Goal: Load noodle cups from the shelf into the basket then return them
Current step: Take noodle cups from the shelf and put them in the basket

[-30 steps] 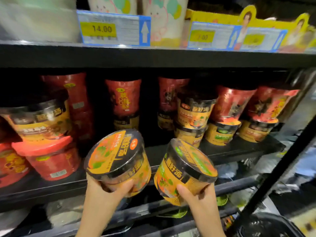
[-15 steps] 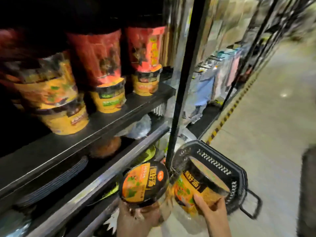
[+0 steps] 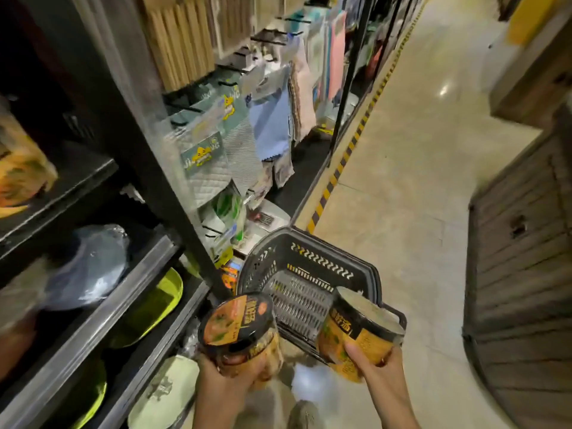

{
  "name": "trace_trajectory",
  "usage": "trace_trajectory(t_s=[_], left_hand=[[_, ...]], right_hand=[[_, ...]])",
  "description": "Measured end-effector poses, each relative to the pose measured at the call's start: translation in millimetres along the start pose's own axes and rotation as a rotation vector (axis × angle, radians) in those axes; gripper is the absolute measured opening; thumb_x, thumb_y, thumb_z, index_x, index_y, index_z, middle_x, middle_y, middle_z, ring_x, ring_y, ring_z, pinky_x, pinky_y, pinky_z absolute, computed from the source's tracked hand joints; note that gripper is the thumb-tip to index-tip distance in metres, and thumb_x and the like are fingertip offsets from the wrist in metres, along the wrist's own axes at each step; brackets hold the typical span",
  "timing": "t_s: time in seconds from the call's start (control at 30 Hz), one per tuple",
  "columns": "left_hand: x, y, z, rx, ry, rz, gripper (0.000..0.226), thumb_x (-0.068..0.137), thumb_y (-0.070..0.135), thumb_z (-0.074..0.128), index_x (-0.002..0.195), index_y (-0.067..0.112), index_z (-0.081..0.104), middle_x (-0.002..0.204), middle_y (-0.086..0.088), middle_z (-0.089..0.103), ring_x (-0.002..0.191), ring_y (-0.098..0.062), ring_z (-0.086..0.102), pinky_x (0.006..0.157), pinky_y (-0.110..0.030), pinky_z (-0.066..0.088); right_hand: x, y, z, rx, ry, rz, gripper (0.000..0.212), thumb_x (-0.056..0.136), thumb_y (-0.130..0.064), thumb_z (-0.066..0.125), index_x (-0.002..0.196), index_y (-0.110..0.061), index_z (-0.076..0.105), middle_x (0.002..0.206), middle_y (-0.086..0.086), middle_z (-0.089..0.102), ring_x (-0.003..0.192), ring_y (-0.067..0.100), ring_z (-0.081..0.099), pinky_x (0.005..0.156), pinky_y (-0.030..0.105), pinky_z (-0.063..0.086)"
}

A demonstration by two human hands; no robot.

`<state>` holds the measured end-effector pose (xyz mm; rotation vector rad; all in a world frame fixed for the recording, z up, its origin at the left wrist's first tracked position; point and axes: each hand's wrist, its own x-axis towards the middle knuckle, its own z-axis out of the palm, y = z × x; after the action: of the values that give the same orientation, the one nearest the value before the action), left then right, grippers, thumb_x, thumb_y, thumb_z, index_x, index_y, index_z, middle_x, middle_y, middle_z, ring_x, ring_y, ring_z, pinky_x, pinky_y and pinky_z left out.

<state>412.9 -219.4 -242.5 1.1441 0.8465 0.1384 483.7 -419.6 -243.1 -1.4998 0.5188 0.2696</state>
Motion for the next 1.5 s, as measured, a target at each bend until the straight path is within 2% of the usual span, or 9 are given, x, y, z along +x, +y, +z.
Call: trace_trajectory(t_s=[0.1, 0.27, 0.37, 0.43, 0.5, 0.7, 0.93, 1.1, 1.5], left_hand=[[32, 5, 21, 0.347, 0.085, 0.013, 0.111, 0.042, 0.013, 0.091, 0.137, 0.018, 0.034, 0.114, -0.003, 0.054, 0.105, -0.016, 0.052, 0.089, -0.029, 0.039], [123, -10, 53, 0.582, 0.088, -0.085, 0.131, 0.025, 0.044, 0.083, 0.141, 0.016, 0.029, 0.132, -0.012, 0.051, 0.120, -0.023, 0.051, 0.094, -0.026, 0.036], [178, -10, 68, 0.667, 0.250, 0.122, 0.059, 0.083, 0.035, 0.065, 0.133, 0.014, 0.040, 0.150, -0.024, 0.022, 0.128, 0.009, 0.035, 0.098, -0.001, 0.022], [227, -30, 76, 0.750, 0.094, 0.158, 0.093, 0.061, 0.051, 0.075, 0.134, 0.008, 0.037, 0.149, -0.029, 0.019, 0.136, -0.018, 0.031, 0.113, -0.023, 0.020], [286, -63, 75, 0.853, 0.036, -0.139, 0.134, 0.032, 0.050, 0.089, 0.141, 0.010, 0.024, 0.138, -0.018, 0.046, 0.119, -0.028, 0.049, 0.105, -0.042, 0.038], [405, -134, 93, 0.855, -0.077, -0.143, 0.121, 0.050, 0.026, 0.091, 0.145, 0.014, 0.017, 0.140, -0.012, 0.042, 0.128, -0.028, 0.042, 0.106, -0.040, 0.036], [505, -250, 92, 0.911, -0.103, -0.116, 0.121, 0.047, 0.022, 0.092, 0.143, 0.007, 0.020, 0.140, -0.017, 0.042, 0.129, -0.028, 0.041, 0.105, -0.033, 0.031], [559, -333, 72, 0.905, -0.102, -0.176, 0.121, 0.051, 0.022, 0.091, 0.145, 0.010, 0.015, 0.142, -0.018, 0.040, 0.131, -0.030, 0.038, 0.106, -0.035, 0.031], [618, -414, 78, 0.844, -0.117, -0.073, 0.108, 0.052, 0.012, 0.090, 0.138, 0.008, 0.025, 0.138, -0.012, 0.044, 0.125, -0.021, 0.043, 0.101, -0.024, 0.030]], right_hand=[[38, 4, 4, -0.083, 0.002, 0.048, 0.083, 0.071, -0.011, 0.079, 0.140, -0.014, 0.033, 0.125, 0.006, 0.054, 0.099, 0.020, 0.055, 0.085, 0.032, 0.044], [110, 18, 35, -0.138, 0.029, 0.159, 0.082, 0.069, -0.017, 0.081, 0.135, -0.016, 0.031, 0.117, 0.002, 0.051, 0.100, 0.019, 0.054, 0.090, 0.035, 0.045], [163, 39, 58, -0.188, 0.065, 0.188, 0.092, 0.064, -0.025, 0.085, 0.137, -0.018, 0.030, 0.118, 0.000, 0.049, 0.106, 0.020, 0.051, 0.100, 0.039, 0.043], [199, 53, 75, -0.225, 0.108, 0.188, 0.096, 0.062, -0.024, 0.086, 0.139, -0.016, 0.029, 0.117, 0.001, 0.048, 0.105, 0.019, 0.049, 0.099, 0.035, 0.041], [232, 72, 92, -0.234, 0.129, 0.195, 0.100, 0.059, -0.026, 0.088, 0.139, -0.018, 0.028, 0.121, 0.002, 0.049, 0.107, 0.020, 0.051, 0.100, 0.036, 0.042], [330, 154, 129, -0.316, 0.175, 0.264, 0.137, 0.026, -0.072, 0.078, 0.143, -0.028, 0.021, 0.136, -0.003, 0.046, 0.125, 0.019, 0.046, 0.109, 0.044, 0.037], [423, 283, 143, -0.353, 0.176, 0.231, 0.115, 0.040, -0.050, 0.089, 0.136, -0.029, 0.029, 0.129, -0.004, 0.051, 0.122, 0.016, 0.049, 0.109, 0.041, 0.036], [472, 365, 151, -0.375, 0.130, 0.192, 0.093, 0.052, -0.021, 0.092, 0.124, -0.024, 0.034, 0.107, -0.014, 0.051, 0.102, 0.002, 0.051, 0.086, 0.002, 0.033], [521, 464, 147, -0.459, 0.148, 0.161, 0.122, 0.039, -0.055, 0.086, 0.140, -0.025, 0.024, 0.135, -0.004, 0.046, 0.125, 0.013, 0.045, 0.108, 0.038, 0.038]])
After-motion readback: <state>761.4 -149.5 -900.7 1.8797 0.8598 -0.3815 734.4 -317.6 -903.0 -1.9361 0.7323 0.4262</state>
